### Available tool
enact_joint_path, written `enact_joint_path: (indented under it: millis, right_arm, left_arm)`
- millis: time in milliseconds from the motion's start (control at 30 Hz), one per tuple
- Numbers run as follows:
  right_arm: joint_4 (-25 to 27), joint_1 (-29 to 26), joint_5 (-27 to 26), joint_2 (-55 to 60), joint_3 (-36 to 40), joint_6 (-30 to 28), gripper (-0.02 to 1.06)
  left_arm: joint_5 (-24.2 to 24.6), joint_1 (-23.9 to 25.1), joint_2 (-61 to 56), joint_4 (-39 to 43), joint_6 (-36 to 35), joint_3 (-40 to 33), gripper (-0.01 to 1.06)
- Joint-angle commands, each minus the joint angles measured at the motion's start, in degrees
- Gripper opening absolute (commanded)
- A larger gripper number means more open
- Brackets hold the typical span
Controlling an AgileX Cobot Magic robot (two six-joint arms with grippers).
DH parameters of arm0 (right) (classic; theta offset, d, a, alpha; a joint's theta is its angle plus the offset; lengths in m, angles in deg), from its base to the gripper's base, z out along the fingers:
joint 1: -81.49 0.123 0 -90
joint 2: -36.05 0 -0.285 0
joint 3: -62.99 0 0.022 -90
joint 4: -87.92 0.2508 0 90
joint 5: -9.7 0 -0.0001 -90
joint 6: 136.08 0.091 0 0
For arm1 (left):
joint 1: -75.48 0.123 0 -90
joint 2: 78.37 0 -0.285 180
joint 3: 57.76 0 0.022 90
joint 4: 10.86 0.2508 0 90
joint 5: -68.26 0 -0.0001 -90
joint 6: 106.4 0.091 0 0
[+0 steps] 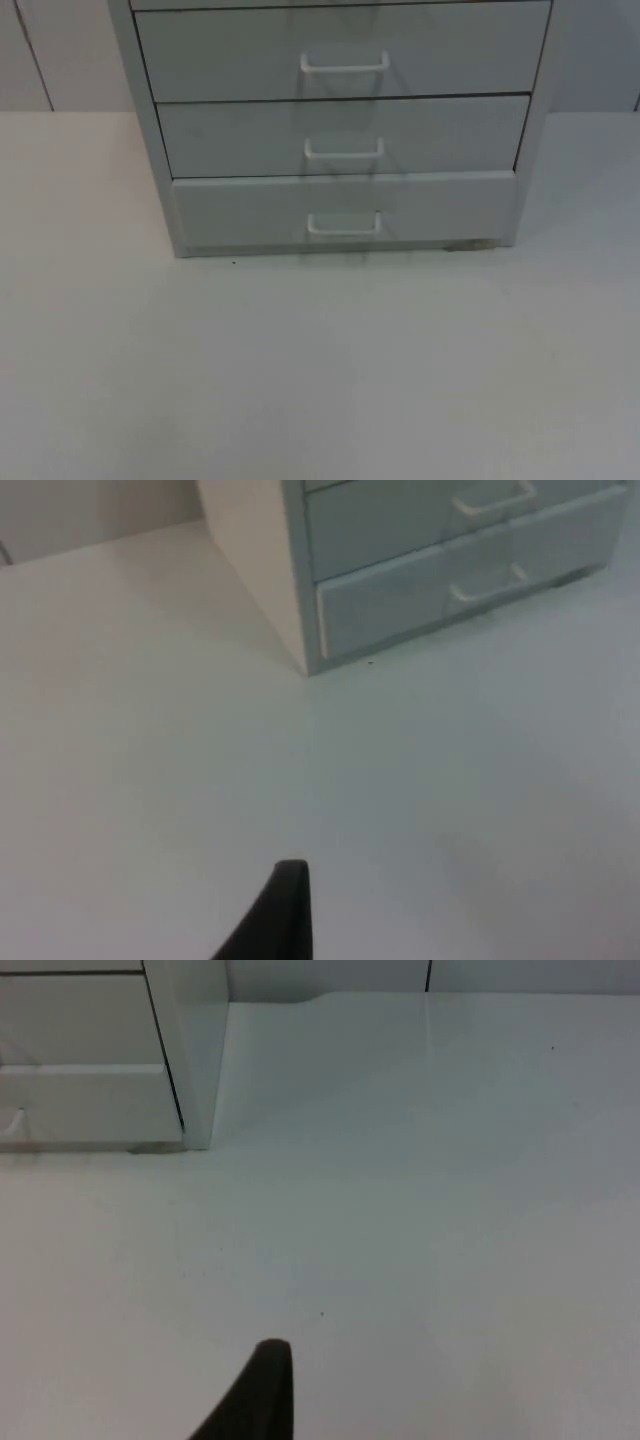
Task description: Open the drawer with the left hand, place the block into the drawer with the right hand, then close the drawer with the left hand.
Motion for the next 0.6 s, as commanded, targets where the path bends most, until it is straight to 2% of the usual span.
enact_joint_path:
  millis: [0, 167, 200, 333, 567]
  right_arm:
    - [0.2, -0.3, -0.4, -0.3, 0.3, 0.2, 1.05]
    - [0.2, -0.3, -0.4, -0.3, 0.3, 0.2, 1.05]
    - [0.2, -0.3, -0.4, -0.3, 0.3, 0.2, 1.05]
    - [0.2, -0.3, -0.4, -0.3, 0.3, 0.2, 1.05]
    - [0.2, -0.3, -0.4, -0.3, 0.3, 0.2, 1.05]
  left_arm:
    - [-0.6, 2.5, -0.2, -0.6, 0.1, -0.3, 1.04]
    - [-0.6, 12.5, -0.2, -0.6, 0.1, -0.3, 1.04]
    - [-0.6, 12.5, -0.2, -0.6, 0.1, -0.3, 1.04]
    - [-0.6, 17.5, -0.2, -0.6, 0.1, -0.3, 1.04]
    - [-0.6, 21.9, -0.2, -0.6, 0.1, -0.3, 1.04]
